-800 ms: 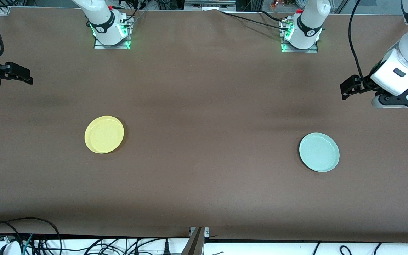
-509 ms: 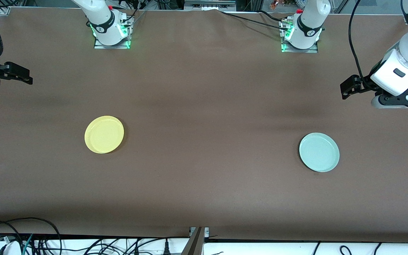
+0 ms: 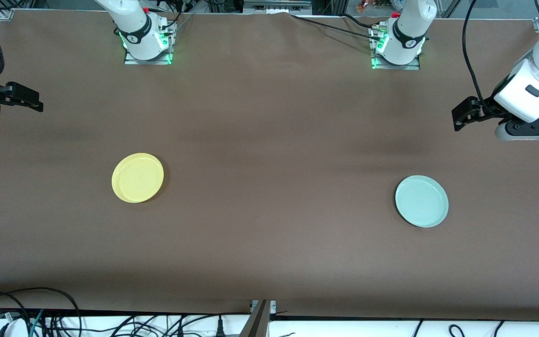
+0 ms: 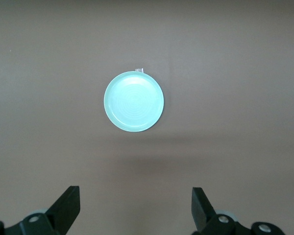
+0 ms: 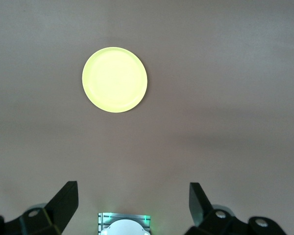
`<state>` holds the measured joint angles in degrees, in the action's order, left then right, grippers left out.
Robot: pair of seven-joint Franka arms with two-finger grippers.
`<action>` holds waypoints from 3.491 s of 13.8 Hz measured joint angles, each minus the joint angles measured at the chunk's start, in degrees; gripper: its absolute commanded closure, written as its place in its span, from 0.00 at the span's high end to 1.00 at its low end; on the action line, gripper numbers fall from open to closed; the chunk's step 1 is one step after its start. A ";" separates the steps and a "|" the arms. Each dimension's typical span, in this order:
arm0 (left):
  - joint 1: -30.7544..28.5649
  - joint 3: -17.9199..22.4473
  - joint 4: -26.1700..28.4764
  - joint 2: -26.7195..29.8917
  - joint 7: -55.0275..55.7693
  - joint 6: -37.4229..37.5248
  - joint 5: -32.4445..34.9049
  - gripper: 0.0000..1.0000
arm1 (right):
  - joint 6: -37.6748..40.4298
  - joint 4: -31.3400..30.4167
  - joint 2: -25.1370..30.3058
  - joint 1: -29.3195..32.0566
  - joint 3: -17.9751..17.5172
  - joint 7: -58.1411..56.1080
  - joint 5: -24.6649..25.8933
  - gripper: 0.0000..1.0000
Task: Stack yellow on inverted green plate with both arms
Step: 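Move the left gripper toward the pale green plate's rim, then lower the left gripper and pinch the green plate's rim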
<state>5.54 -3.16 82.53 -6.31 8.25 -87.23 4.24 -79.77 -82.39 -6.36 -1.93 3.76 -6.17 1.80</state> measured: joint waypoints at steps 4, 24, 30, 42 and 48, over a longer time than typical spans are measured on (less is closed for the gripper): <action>0.27 -0.04 -1.70 -0.05 0.00 0.14 0.00 1.00 | 0.00 0.00 -0.01 0.00 0.00 0.00 0.00 1.00; -5.05 0.69 6.86 0.79 -0.55 3.49 1.76 1.00 | -0.01 0.03 -0.21 0.05 0.00 0.00 0.00 1.00; -10.19 0.73 24.28 -1.66 -4.68 -20.66 1.76 1.00 | -0.01 0.03 -0.24 0.05 0.00 0.00 0.00 1.00; -15.24 0.71 24.36 -22.26 -8.42 -45.42 1.40 1.00 | -0.04 0.07 -0.30 0.08 0.00 0.00 0.00 1.00; -16.31 0.72 21.15 -27.65 -8.39 -47.30 1.37 0.85 | -0.05 0.09 -0.30 0.09 0.01 0.00 0.00 1.00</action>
<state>-10.78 -2.44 103.68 -33.96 -0.13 -134.53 5.61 -79.81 -82.30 -6.67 -1.84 3.77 -6.17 1.79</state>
